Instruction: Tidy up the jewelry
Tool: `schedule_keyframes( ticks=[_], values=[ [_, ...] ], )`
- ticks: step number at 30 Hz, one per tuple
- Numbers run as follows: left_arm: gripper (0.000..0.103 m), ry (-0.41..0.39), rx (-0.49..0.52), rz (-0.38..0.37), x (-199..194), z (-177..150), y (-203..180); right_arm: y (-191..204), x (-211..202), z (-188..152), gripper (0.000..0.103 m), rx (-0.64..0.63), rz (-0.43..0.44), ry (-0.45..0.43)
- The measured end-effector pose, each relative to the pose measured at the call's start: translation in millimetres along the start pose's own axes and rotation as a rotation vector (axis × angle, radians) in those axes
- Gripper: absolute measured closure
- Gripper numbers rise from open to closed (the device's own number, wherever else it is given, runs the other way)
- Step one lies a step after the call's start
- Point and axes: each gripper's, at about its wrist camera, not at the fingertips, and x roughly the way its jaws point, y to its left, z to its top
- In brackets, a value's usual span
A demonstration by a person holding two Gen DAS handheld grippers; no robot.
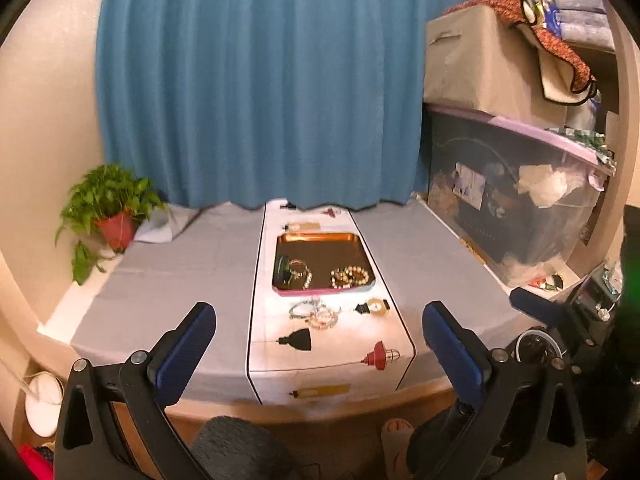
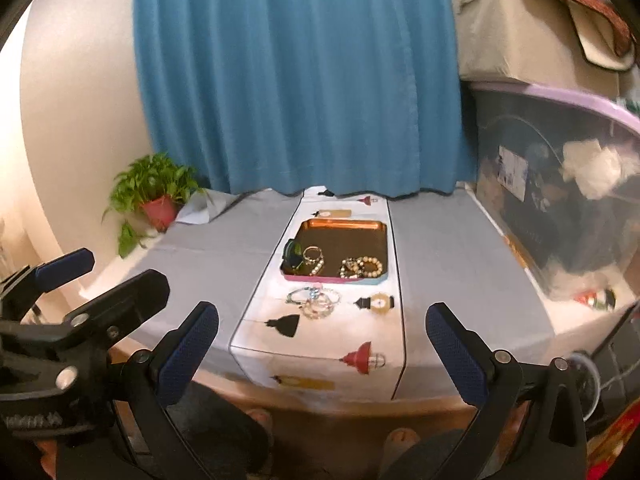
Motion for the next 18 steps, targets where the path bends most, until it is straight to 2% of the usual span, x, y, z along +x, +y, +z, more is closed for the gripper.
schedule_keyframes(
  ticks=[2,5,9,12,18],
  values=[
    [0.0,0.007,0.002,0.006,-2,2,-1,0,-6,1,0.0,0.003,0.006,-0.015],
    [0.0,-0.001,-0.006,-0.009,-5,0,-1,4,-16,0,0.0,-0.016,-0.029,-0.049],
    [0.0,-0.018,-0.001,0.001,-5,-3,-4,14,-33,-6,0.0,-0.075,-0.141,-0.186],
    [0.0,-0.034,0.02,0.019,2,-3,-6,14,-27,-4,0.0,-0.074,-0.14,-0.181],
    [0.0,-0.001,0.016,0.006,32,3,-4,4,5,5,0.0,-0.045,-0.118,-0.127]
  ],
)
